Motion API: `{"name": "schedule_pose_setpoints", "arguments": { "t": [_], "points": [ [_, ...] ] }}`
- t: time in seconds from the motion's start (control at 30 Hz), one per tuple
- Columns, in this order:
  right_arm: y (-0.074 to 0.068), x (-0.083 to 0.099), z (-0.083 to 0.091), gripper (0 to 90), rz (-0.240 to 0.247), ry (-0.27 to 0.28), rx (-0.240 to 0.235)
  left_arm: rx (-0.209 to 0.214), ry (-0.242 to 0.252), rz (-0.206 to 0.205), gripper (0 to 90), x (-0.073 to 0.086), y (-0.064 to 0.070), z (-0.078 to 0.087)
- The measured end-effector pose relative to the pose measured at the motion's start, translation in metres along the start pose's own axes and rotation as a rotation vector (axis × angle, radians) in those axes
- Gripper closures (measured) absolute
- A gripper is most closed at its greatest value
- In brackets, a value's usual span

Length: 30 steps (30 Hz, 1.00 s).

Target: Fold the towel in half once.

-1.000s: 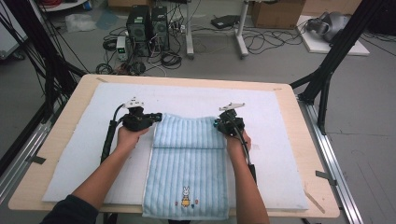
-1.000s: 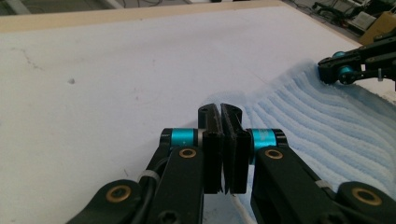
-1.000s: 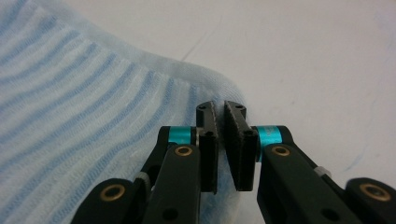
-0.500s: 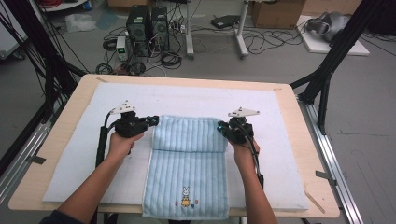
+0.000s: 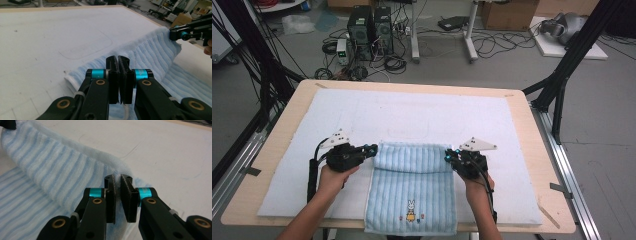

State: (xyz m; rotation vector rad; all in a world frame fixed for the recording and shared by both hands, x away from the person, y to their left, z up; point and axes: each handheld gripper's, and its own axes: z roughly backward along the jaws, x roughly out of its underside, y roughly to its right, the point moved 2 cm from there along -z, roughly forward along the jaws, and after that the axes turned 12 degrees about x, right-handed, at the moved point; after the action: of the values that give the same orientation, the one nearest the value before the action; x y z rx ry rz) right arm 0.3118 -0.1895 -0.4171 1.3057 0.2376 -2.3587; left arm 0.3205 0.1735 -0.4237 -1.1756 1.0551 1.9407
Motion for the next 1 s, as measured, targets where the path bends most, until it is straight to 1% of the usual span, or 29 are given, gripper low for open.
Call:
{"name": "schedule_pose_setpoints", "arguments": {
  "t": [0.07, 0.13, 0.2, 0.23, 0.27, 0.33, 0.43, 0.5, 0.53, 0.6, 0.67, 0.73, 0.77, 0.8, 0.83, 0.87, 0.9, 0.97, 1.0],
  "points": [
    [-0.004, 0.007, 0.006, 82.6, 0.002, -0.003, -0.013, 0.005, -0.006, -0.002, 87.0, 0.005, 0.007, 0.004],
    [-0.007, 0.015, 0.011, 82.4, 0.009, -0.009, -0.016, 0.01, -0.012, -0.002, 86.9, 0.01, 0.014, 0.007],
    [-0.01, 0.022, 0.016, 82.3, 0.003, -0.016, -0.02, 0.014, -0.019, -0.007, 86.9, 0.014, 0.019, 0.009],
    [-0.01, 0.024, 0.018, 82.2, 0.003, -0.008, -0.022, 0.017, -0.023, -0.006, 86.9, 0.016, 0.022, 0.01],
    [-0.011, 0.027, 0.021, 82.2, -0.007, -0.009, -0.025, 0.02, -0.025, -0.006, 86.8, 0.017, 0.024, 0.011],
    [-0.012, 0.031, 0.025, 82.2, -0.011, -0.008, -0.029, 0.024, -0.038, -0.007, 86.8, 0.022, 0.028, 0.011],
    [-0.013, 0.036, 0.028, 82.0, -0.018, -0.011, -0.036, 0.026, -0.052, -0.002, 86.7, 0.027, 0.032, 0.011],
    [-0.015, 0.039, 0.031, 81.8, -0.012, -0.019, -0.043, 0.028, -0.074, -0.004, 86.7, 0.032, 0.033, 0.012],
    [-0.017, 0.041, 0.032, 81.5, -0.004, -0.024, -0.046, 0.028, -0.081, -0.002, 86.5, 0.034, 0.034, 0.013],
    [-0.019, 0.042, 0.033, 81.2, 0.015, -0.03, -0.044, 0.029, -0.094, 0.014, 86.0, 0.037, 0.032, 0.014],
    [-0.021, 0.044, 0.035, 80.7, 0.024, -0.04, -0.05, 0.036, -0.106, 0.023, 85.1, 0.039, 0.03, 0.015],
    [-0.023, 0.046, 0.038, 78.0, 0.028, -0.058, -0.067, 0.046, -0.099, 0.033, 81.1, 0.038, 0.029, 0.017],
    [-0.023, 0.048, 0.04, 73.9, 0.03, -0.069, -0.082, 0.034, -0.082, 0.049, 72.9, 0.037, 0.028, 0.018],
    [-0.024, 0.05, 0.041, 69.3, 0.03, -0.083, -0.106, 0.016, -0.06, 0.074, 62.4, 0.034, 0.024, 0.02],
    [-0.025, 0.051, 0.043, 65.1, 0.052, -0.085, -0.083, 0.003, -0.037, 0.085, 55.2, 0.033, 0.022, 0.022],
    [-0.025, 0.05, 0.045, 64.1, 0.057, -0.075, -0.081, -0.016, -0.02, 0.086, 53.4, 0.031, 0.018, 0.024],
    [-0.024, 0.048, 0.047, 60.6, 0.048, -0.048, -0.08, -0.029, -0.007, 0.089, 52.1, 0.029, 0.015, 0.025],
    [-0.021, 0.041, 0.051, 59.3, 0.01, 0.01, -0.069, -0.046, 0.014, 0.099, 50.9, 0.025, 0.01, 0.028],
    [-0.019, 0.037, 0.051, 59.6, 0.002, 0.03, -0.058, -0.052, 0.017, 0.098, 51.0, 0.024, 0.007, 0.029]
  ]
}}
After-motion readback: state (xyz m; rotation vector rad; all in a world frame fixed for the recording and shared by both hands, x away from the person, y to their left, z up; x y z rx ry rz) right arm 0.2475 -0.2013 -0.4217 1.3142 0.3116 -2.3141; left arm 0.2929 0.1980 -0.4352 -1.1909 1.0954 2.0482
